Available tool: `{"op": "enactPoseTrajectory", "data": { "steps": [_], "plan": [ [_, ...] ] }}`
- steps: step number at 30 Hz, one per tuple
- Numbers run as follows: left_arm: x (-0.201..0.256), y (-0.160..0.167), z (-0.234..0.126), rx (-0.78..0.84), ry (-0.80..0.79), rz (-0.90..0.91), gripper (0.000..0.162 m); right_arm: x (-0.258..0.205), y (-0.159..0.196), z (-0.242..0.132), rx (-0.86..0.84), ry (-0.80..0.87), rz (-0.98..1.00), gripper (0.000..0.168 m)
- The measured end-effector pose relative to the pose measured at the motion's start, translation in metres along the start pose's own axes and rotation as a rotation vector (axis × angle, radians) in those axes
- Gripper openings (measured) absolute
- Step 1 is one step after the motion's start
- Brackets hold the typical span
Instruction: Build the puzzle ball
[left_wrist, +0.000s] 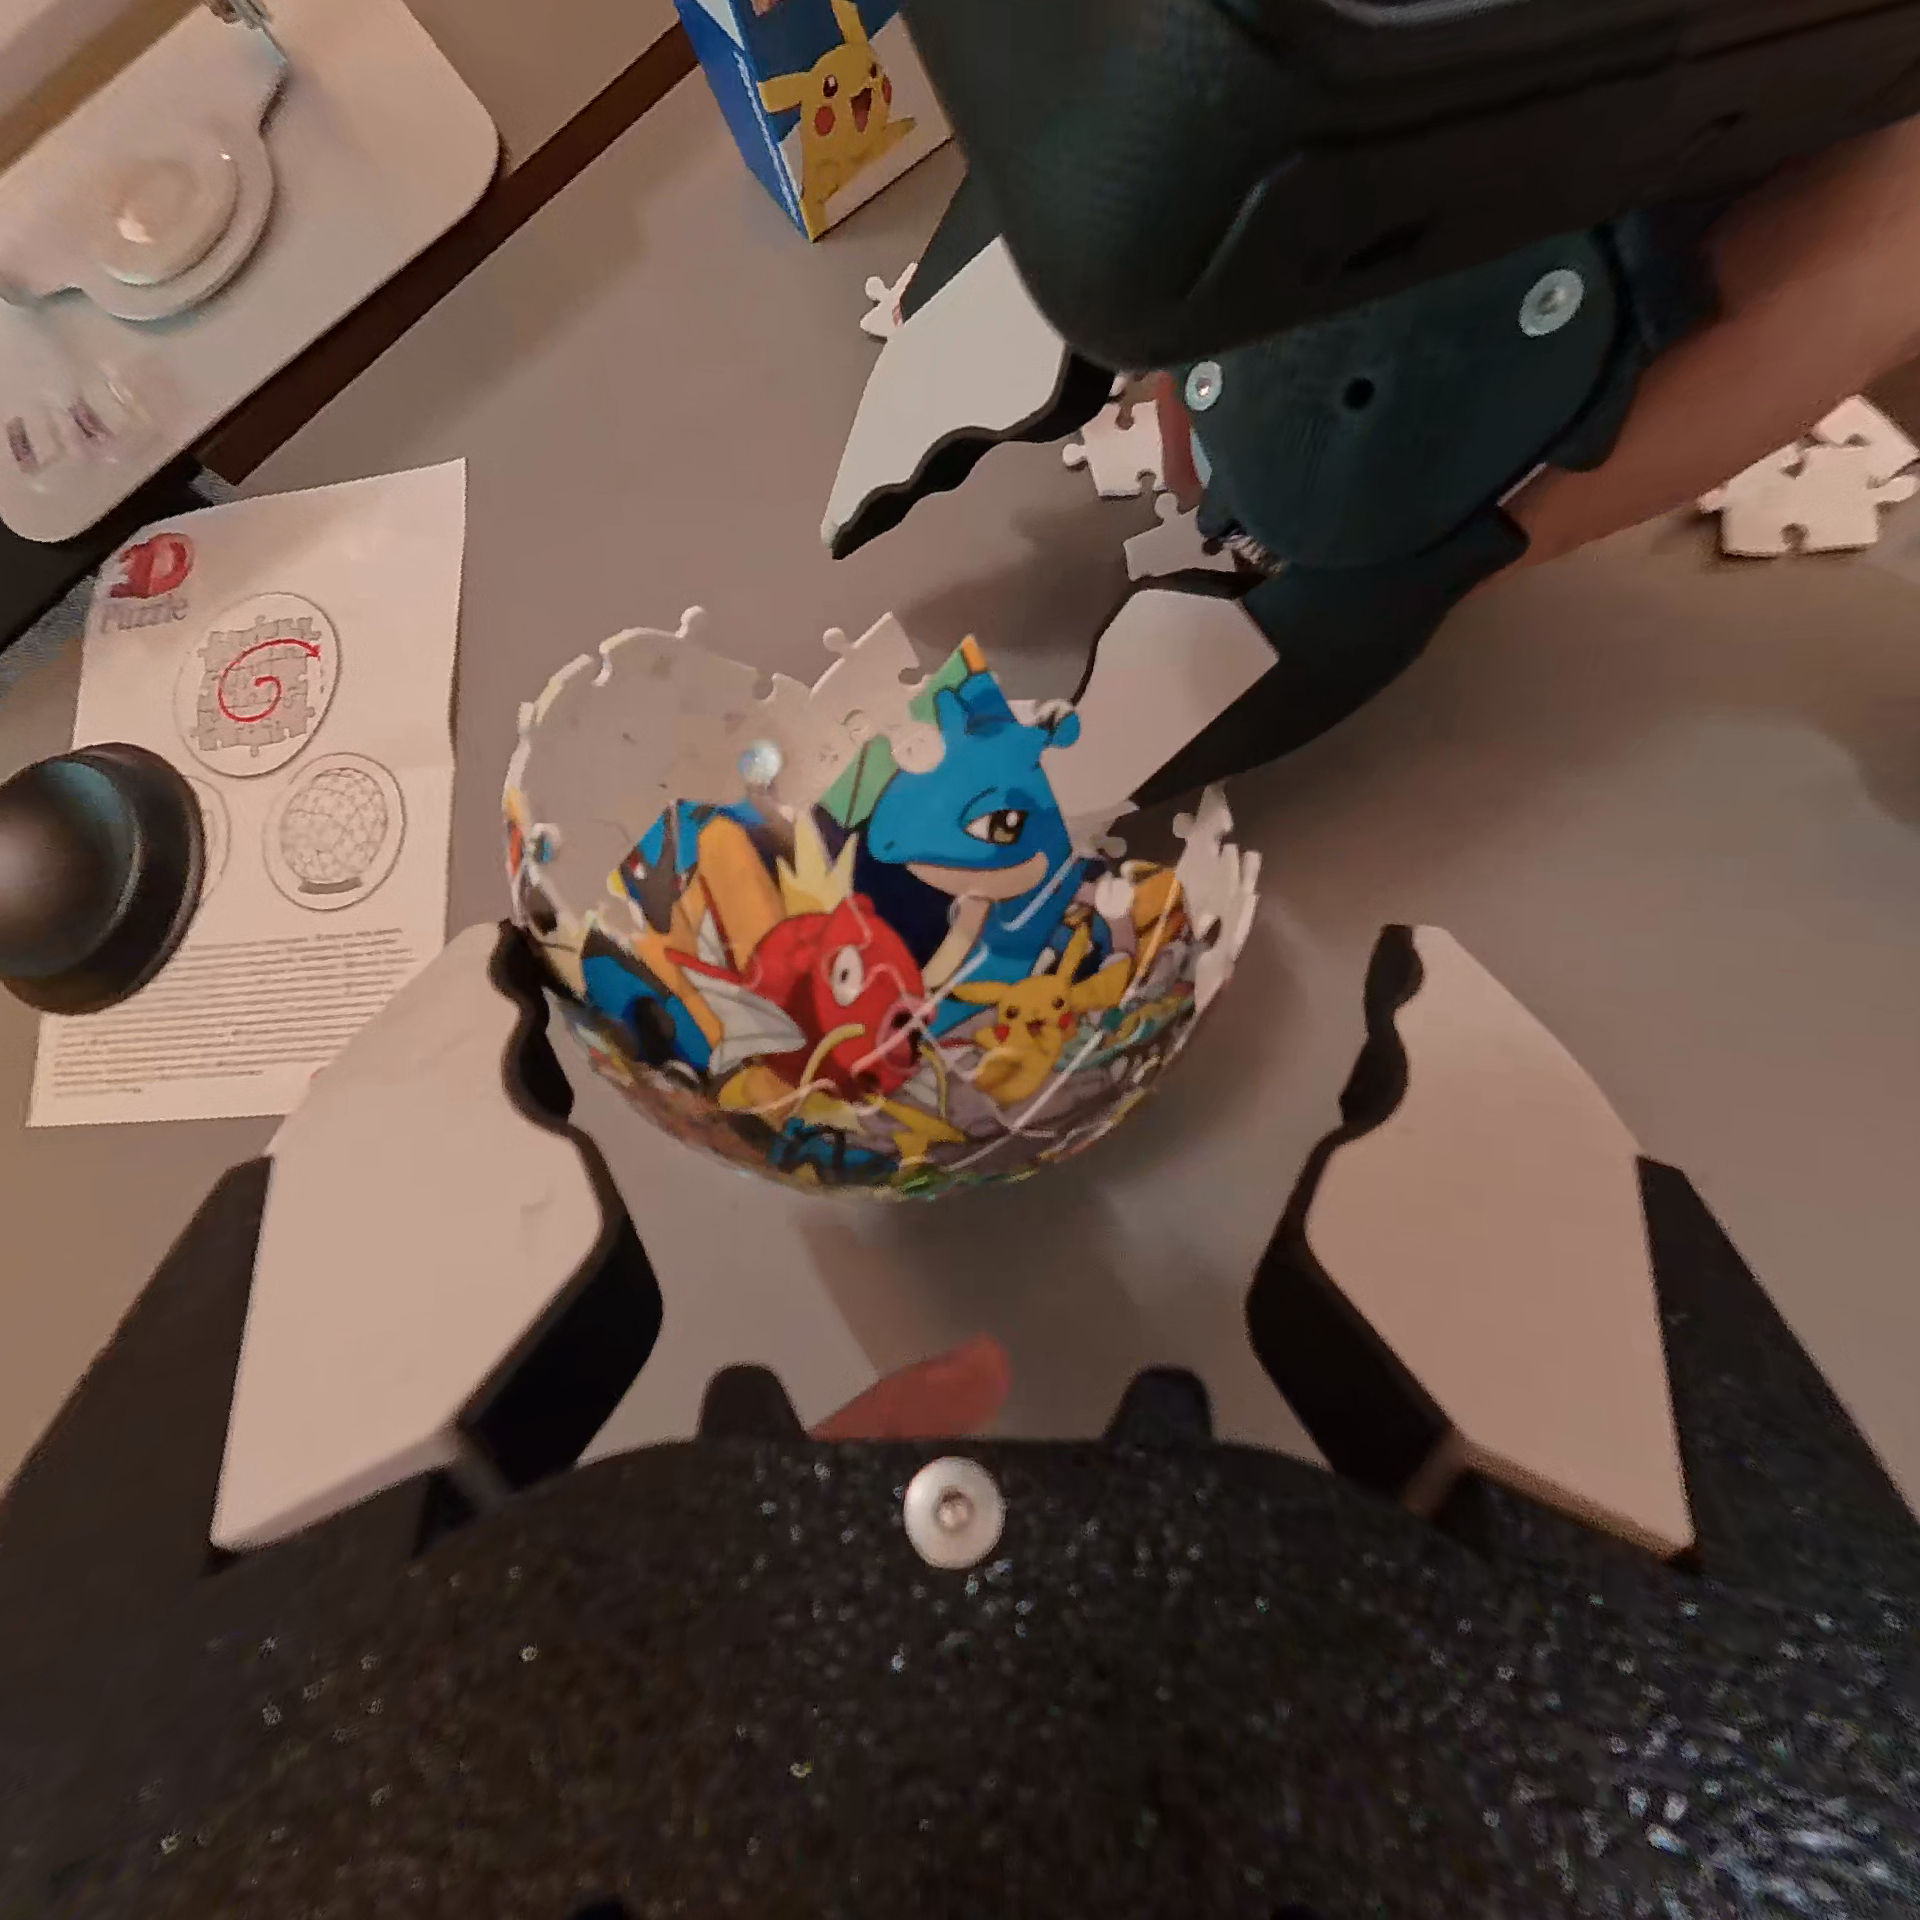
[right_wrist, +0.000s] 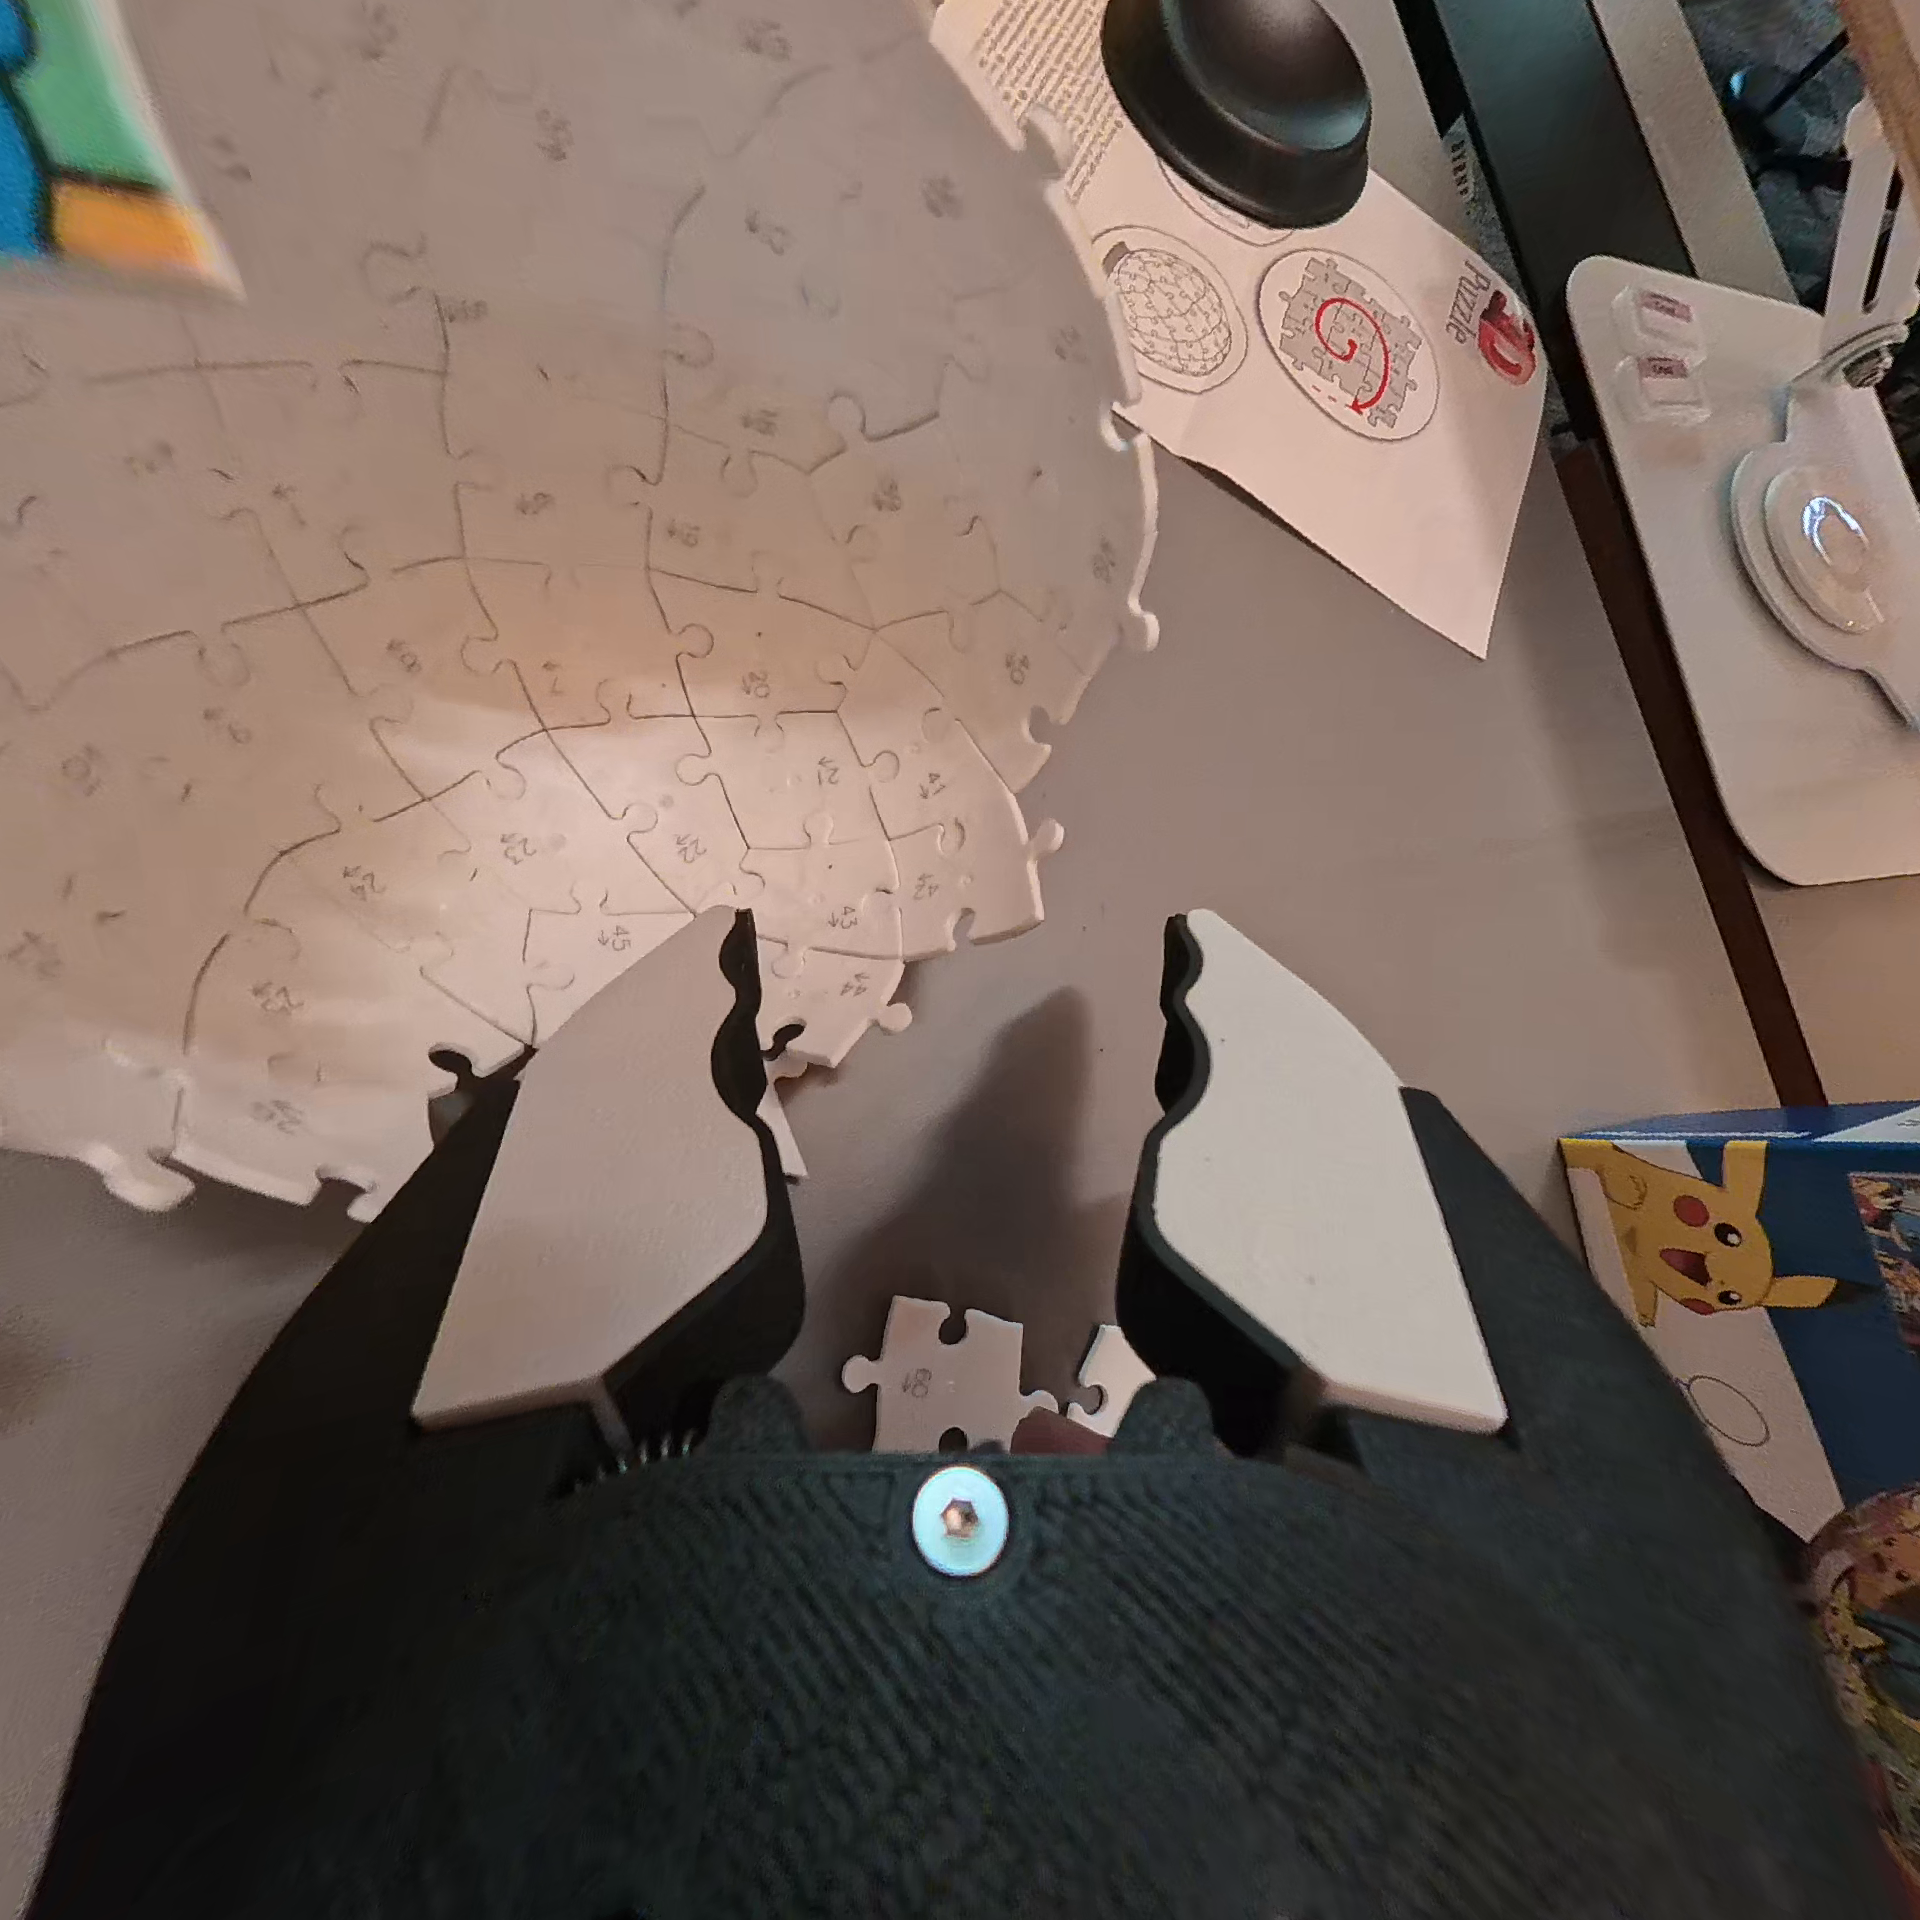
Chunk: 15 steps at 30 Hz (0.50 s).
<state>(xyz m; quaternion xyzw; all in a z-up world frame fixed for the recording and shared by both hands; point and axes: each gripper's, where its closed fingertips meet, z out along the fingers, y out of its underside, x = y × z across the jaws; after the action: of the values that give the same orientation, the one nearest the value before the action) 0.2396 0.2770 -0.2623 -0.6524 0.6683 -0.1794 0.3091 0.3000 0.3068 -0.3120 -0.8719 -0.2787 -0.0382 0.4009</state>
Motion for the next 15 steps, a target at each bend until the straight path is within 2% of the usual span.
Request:
{"op": "enactPoseTrajectory", "data": {
  "steps": [3,8,15],
  "plan": [
    [-0.009,0.002,0.003,-0.026,-0.092,0.074,0.126,0.0,0.001,0.0,-0.002,0.0,-0.002,0.076],
    [-0.01,-0.002,0.007,-0.009,-0.098,0.123,0.127,-0.001,0.002,0.001,-0.008,-0.008,0.002,0.074],
    [-0.016,0.013,0.013,-0.113,-0.236,0.347,0.135,-0.003,0.002,0.001,-0.009,-0.018,-0.002,0.073]
  ]
}}
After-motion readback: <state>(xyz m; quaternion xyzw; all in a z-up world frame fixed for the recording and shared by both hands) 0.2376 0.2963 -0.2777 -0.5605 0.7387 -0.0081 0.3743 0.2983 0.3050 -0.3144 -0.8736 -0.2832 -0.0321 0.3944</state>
